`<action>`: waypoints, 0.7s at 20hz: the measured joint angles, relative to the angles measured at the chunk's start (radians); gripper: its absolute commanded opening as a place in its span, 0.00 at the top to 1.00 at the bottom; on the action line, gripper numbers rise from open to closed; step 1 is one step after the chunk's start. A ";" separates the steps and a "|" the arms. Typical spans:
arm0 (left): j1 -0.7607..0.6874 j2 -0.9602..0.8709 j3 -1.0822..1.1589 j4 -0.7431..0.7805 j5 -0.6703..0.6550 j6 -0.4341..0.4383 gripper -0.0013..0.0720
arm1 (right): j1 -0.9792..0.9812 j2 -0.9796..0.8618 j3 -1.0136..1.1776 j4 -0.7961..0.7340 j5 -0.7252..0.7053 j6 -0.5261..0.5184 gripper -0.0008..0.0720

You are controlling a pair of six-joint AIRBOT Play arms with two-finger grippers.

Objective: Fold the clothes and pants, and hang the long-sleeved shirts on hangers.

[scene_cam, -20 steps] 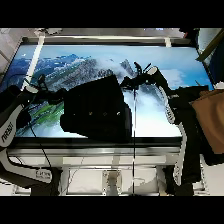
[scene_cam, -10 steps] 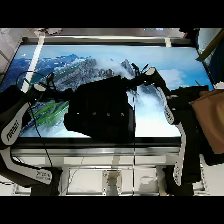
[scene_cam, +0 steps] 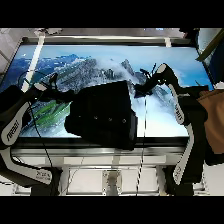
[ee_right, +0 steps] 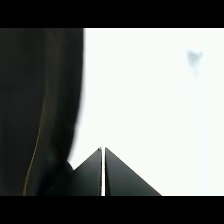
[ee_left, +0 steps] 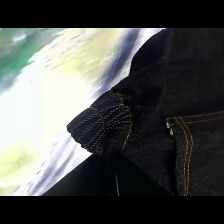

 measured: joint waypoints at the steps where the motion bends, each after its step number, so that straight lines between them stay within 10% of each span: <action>1: -0.001 0.004 0.002 -0.005 -0.018 0.000 0.34 | 0.008 0.011 -0.021 -0.002 -0.002 0.000 0.55; 2: -0.002 0.007 0.004 -0.006 -0.032 0.001 0.20 | 0.014 0.020 -0.034 -0.003 -0.002 -0.002 0.34; 14: 0.030 0.037 0.107 0.031 -0.055 0.017 0.19 | 0.003 0.008 0.079 0.066 -0.294 0.029 0.35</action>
